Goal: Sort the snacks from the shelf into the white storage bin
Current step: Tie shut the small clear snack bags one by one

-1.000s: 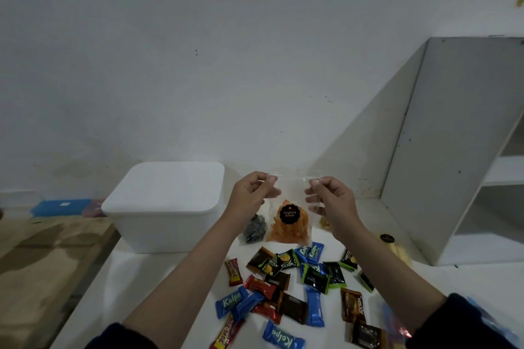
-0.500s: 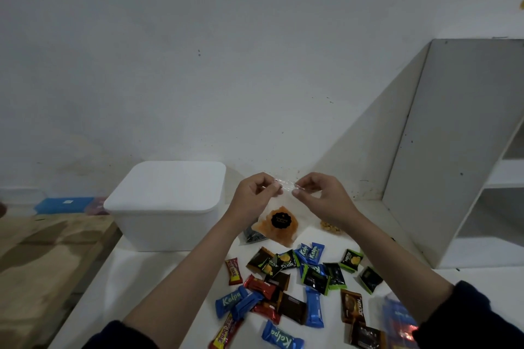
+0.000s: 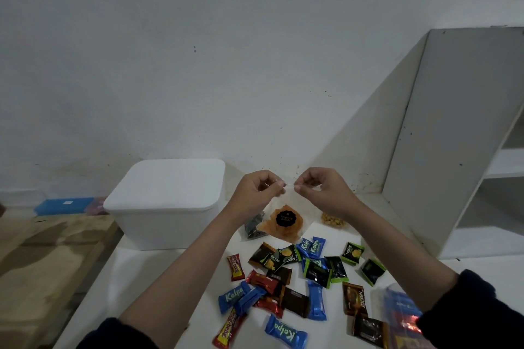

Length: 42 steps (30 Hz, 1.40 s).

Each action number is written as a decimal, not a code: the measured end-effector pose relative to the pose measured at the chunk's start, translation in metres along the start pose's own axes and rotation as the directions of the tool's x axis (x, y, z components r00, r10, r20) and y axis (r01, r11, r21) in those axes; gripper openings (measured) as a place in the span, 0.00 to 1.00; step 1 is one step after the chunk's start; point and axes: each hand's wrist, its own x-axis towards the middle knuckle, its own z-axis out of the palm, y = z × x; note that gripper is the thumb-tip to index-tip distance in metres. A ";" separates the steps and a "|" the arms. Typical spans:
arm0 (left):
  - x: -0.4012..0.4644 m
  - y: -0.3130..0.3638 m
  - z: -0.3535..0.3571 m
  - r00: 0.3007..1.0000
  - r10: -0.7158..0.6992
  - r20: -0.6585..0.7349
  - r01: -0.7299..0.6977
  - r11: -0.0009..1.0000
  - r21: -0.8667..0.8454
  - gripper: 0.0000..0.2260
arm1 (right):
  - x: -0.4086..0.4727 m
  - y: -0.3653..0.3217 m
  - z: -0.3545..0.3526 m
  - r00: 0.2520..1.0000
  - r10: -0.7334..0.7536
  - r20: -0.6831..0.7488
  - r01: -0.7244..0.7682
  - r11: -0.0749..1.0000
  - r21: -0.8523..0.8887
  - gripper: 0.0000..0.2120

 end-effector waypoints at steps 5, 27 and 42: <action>-0.002 0.000 0.001 0.997 0.060 -0.045 -0.058 0.997 0.048 0.09 | -0.002 -0.005 0.001 1.000 0.006 0.017 -0.006 1.000 0.007 0.03; -0.009 -0.001 0.006 0.995 0.067 0.076 -0.071 0.996 0.052 0.03 | -0.010 -0.006 0.002 0.993 -0.078 0.091 0.084 0.994 -0.067 0.05; -0.009 0.004 0.002 0.996 0.093 -0.005 -0.092 0.989 0.115 0.04 | -0.008 -0.014 0.004 0.988 -0.145 0.050 0.151 0.976 -0.159 0.05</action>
